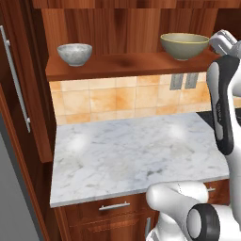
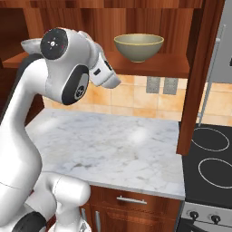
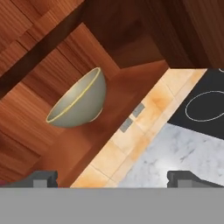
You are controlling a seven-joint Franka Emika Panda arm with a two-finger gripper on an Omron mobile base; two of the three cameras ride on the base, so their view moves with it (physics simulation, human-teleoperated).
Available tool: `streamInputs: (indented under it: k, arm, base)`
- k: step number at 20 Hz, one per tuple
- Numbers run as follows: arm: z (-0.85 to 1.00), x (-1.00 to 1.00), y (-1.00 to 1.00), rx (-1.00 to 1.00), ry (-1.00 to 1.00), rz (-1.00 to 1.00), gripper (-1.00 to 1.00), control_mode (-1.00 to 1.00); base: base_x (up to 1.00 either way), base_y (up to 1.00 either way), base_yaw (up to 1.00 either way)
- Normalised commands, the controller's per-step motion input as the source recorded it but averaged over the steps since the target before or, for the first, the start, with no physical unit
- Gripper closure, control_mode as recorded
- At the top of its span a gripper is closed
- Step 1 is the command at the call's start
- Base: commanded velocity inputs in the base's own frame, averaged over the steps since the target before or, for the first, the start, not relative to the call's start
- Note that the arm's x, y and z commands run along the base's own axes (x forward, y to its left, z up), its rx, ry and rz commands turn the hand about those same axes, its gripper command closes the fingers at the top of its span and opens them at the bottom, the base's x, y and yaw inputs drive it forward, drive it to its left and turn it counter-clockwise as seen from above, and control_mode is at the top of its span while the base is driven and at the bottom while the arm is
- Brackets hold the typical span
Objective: Take the smaller bowl and place it next to the appetizer plate on the dining counter , and place the larger bowl next to the plate with cooked food.
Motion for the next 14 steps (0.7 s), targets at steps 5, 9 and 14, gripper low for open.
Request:
streamInputs:
  k: [5, 9, 14]
  arm:
    - [0.0, 0.37, -0.08, 0.04, 0.09, 0.0, -1.0, -1.0]
    - [0.0, 0.31, 0.0, 0.07, 0.11, 0.01, -1.0, -1.0]
    - [0.0, 0.39, 0.0, 0.03, 0.02, 0.05, -1.0, -1.0]
  base:
    - [0.0, 0.0, 0.0]
    - [0.0, 0.0, 0.0]
    - [0.0, 0.0, 0.0]
